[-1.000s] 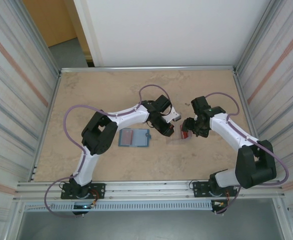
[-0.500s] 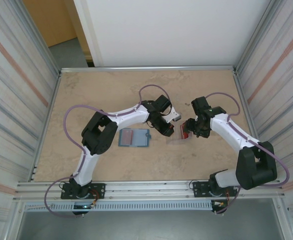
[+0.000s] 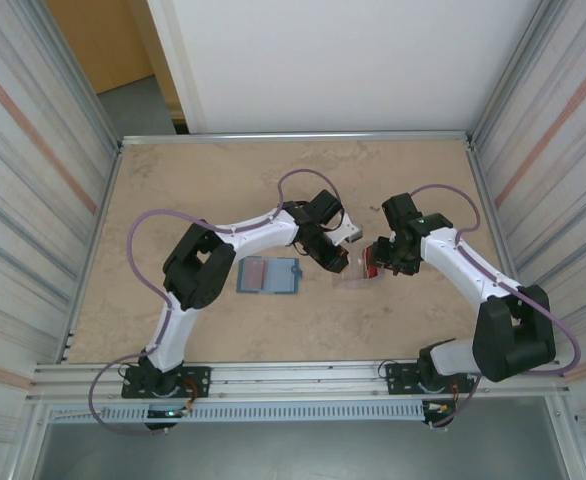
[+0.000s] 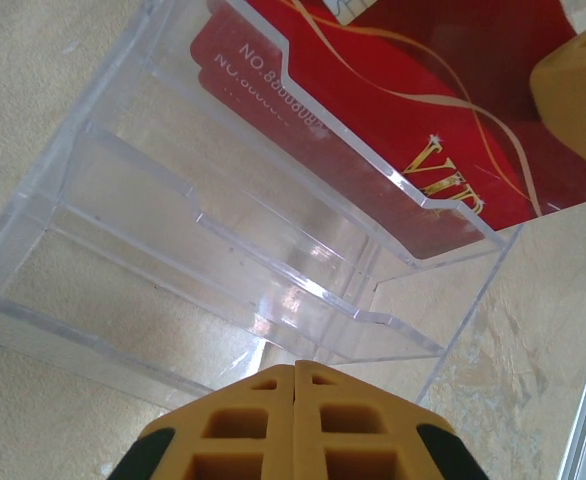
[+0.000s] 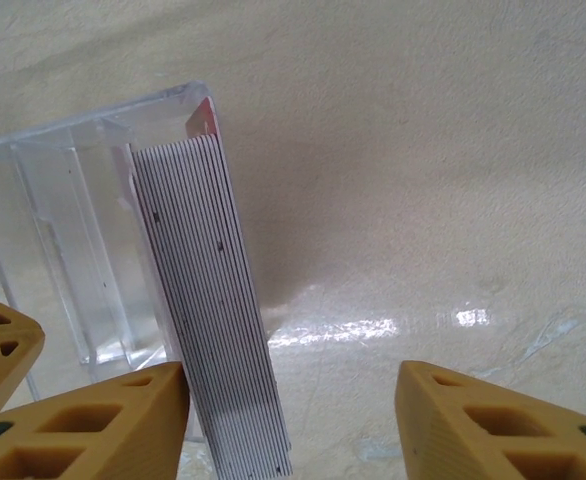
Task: Put the credit cards into the card holder
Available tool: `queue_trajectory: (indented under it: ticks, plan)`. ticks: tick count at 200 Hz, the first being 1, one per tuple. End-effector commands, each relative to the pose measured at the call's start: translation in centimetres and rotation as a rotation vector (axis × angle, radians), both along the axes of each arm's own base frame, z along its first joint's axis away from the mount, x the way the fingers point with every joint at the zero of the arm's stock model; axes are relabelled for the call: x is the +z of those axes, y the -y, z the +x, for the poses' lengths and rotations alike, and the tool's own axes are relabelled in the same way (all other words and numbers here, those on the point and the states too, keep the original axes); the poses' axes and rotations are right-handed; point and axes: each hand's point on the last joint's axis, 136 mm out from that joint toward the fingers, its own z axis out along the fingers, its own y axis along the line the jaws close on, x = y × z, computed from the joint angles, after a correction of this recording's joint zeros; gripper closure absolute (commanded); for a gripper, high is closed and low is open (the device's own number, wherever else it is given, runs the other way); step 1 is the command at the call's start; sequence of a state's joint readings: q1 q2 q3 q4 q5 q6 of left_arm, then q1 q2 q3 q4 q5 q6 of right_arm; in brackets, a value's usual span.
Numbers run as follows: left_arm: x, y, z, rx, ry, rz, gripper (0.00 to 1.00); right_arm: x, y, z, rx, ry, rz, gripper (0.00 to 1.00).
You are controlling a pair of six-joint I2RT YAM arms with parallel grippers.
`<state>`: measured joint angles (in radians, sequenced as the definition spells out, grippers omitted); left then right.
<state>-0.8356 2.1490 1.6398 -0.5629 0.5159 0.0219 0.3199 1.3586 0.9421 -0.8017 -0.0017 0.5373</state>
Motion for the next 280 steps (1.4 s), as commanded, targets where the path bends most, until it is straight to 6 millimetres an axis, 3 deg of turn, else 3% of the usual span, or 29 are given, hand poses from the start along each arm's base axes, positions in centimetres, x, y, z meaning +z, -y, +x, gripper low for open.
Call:
queue_trajectory:
  ticks: [1, 191, 240, 280]
  plan:
    - [-3.0, -1.5, -0.7, -0.001, -0.040, 0.085, 1.00, 1.0, 0.3, -0.1, 0.010, 0.006, -0.025, 0.49]
    - [-3.3, -1.9, -0.6, 0.016, -0.062, 0.085, 1.00, 1.7, -1.0, 0.1, 0.047, 0.003, -0.036, 0.80]
    - [-3.2, -1.9, -0.7, 0.013, -0.056, 0.084, 1.00, 1.6, -1.1, 0.2, 0.056, 0.007, -0.055, 0.49]
    - [-3.2, -1.8, -0.8, 0.010, -0.061, 0.081, 1.00, 0.1, -1.1, 0.2, 0.060, -0.027, -0.075, 0.45]
